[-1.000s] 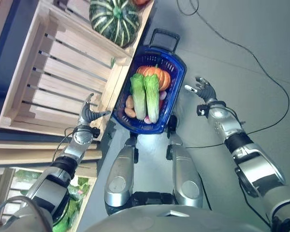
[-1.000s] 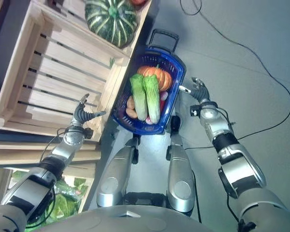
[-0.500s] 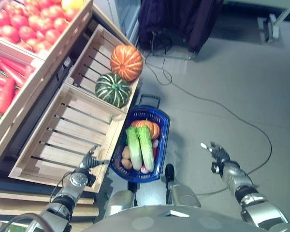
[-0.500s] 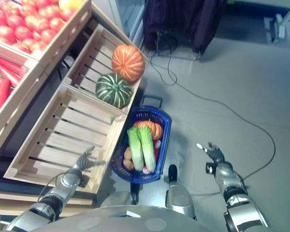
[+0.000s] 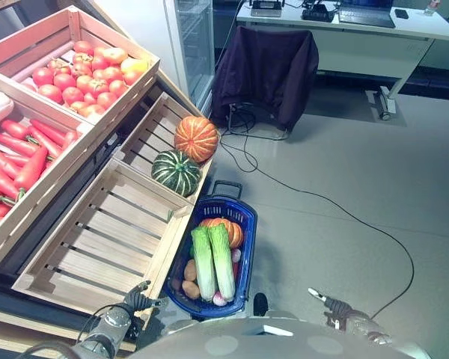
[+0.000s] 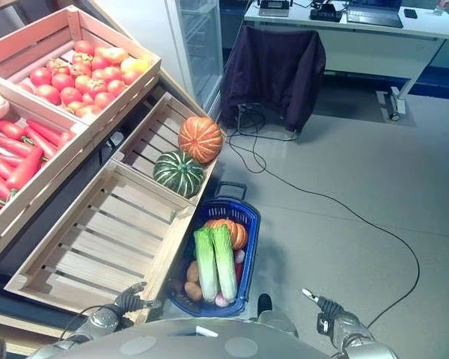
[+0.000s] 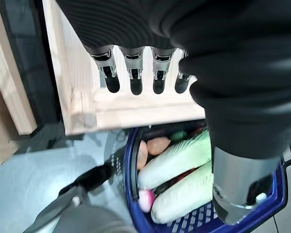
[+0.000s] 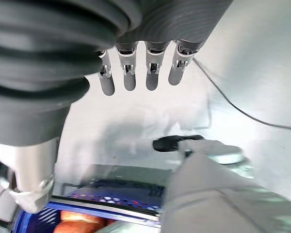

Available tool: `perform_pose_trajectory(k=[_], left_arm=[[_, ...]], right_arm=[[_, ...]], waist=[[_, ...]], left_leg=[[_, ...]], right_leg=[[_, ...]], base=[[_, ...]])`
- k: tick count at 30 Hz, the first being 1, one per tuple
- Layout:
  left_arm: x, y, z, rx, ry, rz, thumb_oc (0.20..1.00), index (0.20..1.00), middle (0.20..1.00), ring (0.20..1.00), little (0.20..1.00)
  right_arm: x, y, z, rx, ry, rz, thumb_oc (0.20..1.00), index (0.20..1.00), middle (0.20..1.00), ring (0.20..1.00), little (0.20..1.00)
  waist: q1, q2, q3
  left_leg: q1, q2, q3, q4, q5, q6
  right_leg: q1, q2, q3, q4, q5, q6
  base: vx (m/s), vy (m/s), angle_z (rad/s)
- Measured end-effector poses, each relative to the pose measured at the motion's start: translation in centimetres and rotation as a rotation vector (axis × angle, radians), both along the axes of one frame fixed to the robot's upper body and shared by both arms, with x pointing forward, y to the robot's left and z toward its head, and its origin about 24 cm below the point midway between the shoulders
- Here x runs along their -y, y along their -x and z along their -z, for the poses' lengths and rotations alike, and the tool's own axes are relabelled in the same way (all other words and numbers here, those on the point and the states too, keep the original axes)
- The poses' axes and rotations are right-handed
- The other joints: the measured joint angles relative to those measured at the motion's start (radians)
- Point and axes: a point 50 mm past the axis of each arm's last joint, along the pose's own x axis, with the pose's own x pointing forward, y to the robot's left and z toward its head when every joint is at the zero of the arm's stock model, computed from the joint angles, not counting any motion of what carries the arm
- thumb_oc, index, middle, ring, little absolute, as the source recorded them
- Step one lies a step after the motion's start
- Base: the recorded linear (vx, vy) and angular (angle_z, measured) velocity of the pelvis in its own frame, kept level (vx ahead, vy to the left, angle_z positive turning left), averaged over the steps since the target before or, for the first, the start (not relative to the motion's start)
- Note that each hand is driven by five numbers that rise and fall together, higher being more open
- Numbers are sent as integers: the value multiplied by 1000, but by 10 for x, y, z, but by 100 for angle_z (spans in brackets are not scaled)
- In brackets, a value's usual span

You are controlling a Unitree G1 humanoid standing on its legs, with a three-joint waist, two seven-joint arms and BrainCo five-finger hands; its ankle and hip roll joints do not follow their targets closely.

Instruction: Pick up fruits and vegetables into the basket

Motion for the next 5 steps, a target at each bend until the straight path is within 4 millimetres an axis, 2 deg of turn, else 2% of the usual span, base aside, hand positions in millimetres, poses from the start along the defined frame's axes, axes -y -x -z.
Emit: perform_pose_trajectory(k=[5], left_arm=[[4,9,5,-81,36,-26,1000,1000,1000,1000,1000]], right_arm=[[-3,18,3,-107,-46,-19,1000,1000,1000,1000,1000]], waist=[[-4,8,-5]], left_leg=[[0,0,1,0,-1,0]], right_leg=[[0,0,0,0,0,0]], base=[[-7,1,0]])
